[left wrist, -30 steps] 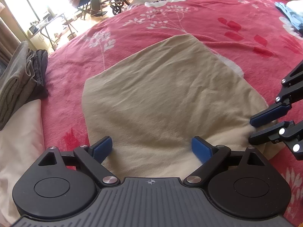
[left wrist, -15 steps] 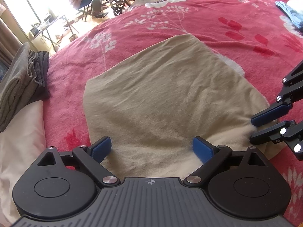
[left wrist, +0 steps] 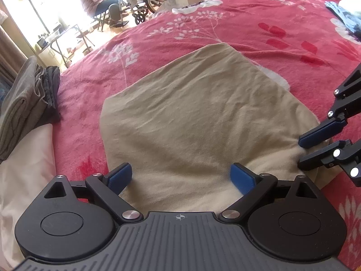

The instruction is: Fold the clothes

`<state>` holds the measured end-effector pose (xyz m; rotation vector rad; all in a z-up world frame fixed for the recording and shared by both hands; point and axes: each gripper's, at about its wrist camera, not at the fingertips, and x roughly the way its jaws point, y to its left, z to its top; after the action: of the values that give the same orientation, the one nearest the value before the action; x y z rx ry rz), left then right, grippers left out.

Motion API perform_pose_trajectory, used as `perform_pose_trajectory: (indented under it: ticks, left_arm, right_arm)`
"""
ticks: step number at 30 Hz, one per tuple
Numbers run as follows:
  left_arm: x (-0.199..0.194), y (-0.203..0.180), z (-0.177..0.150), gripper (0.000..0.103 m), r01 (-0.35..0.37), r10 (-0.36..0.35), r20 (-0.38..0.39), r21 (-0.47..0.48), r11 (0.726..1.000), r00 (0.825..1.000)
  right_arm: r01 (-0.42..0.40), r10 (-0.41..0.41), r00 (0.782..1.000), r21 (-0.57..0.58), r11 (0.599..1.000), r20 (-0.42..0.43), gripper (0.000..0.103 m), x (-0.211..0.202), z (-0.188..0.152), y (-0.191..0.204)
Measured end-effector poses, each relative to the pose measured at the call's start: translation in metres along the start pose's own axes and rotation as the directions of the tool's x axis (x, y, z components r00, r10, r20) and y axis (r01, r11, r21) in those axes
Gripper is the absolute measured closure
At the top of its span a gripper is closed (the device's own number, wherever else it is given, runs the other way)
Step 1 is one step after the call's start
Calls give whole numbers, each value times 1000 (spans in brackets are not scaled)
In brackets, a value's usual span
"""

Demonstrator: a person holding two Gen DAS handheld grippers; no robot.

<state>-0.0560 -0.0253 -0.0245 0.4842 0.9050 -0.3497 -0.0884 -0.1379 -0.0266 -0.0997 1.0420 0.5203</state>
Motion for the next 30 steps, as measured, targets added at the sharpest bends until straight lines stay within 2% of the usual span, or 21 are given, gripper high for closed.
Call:
perform_pose_trajectory:
  ticks: [13, 18, 20, 22, 27, 30]
  left_arm:
    - [1, 2, -4, 6, 6, -6, 18, -3, 1000, 1000]
    - [-2, 8, -8, 6, 40, -40, 36, -18, 999, 999]
    - [-2, 14, -11, 6, 60, -59, 42, -41, 997, 997]
    - [-2, 20, -13, 6, 87, -84, 45, -78, 993, 995]
    - [-9, 27, -18, 6, 141, -133, 92, -89, 986, 987]
    - [-19, 34, -22, 6, 179, -166, 129, -97, 979, 978]
  right_arm:
    - [-3, 3, 1000, 1, 1000, 16, 82, -1, -2, 0]
    - [-6, 6, 1000, -15, 1000, 0, 82, -15, -9, -3]
    - [-9, 10, 1000, 44, 999, -19, 81, -28, -10, -14]
    - [40, -35, 999, 139, 989, -38, 80, -42, -12, -32]
    - [138, -139, 990, 359, 923, -23, 79, -64, -22, -70]
    - [110, -109, 994, 400, 910, -25, 79, -58, -23, -74]
